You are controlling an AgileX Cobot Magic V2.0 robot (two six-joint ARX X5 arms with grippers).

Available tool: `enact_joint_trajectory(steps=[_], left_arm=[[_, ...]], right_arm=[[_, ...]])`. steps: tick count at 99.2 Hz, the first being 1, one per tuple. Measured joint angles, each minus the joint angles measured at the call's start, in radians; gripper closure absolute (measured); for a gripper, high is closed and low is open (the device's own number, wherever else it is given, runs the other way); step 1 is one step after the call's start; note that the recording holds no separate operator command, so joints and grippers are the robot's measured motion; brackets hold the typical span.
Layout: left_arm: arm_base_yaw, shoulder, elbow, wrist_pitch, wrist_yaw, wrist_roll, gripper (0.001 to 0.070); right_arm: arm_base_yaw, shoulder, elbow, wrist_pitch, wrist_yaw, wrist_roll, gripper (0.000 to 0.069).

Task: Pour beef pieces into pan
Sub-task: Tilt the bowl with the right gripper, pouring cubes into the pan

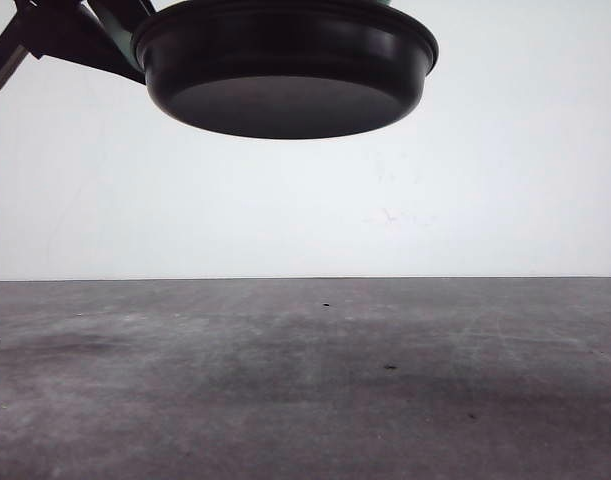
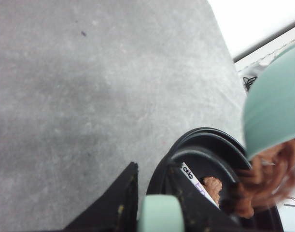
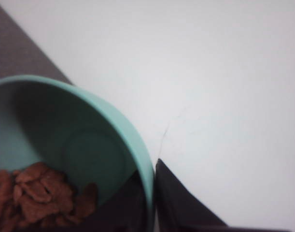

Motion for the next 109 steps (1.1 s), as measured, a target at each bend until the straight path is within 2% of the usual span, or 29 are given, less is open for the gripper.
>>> enact_joint_trajectory(steps=[29, 45, 68, 84, 109], left_arm=[[0.011, 0.004, 0.0, 0.002, 0.0, 0.0, 0.0656], [0.024, 0.006, 0.0, 0.002, 0.001, 0.0, 0.0656], [0.033, 0.006, 0.0, 0.002, 0.0, 0.0, 0.0656], [0.041, 0.006, 0.011, 0.001, 0.0, 0.0, 0.0656], [0.044, 0.006, 0.035, 0.0, 0.0, 0.002, 0.0656]], right_arm=[[0.004, 0.0, 0.0, 0.192, -0.073, -0.21, 0.068], [0.005, 0.0, 0.0, 0.217, -0.108, -0.266, 0.068], [0.005, 0.0, 0.0, 0.359, -0.15, -0.373, 0.068], [0.005, 0.0, 0.0, 0.368, -0.158, -0.42, 0.068], [0.005, 0.0, 0.0, 0.368, -0.163, -0.42, 0.068]])
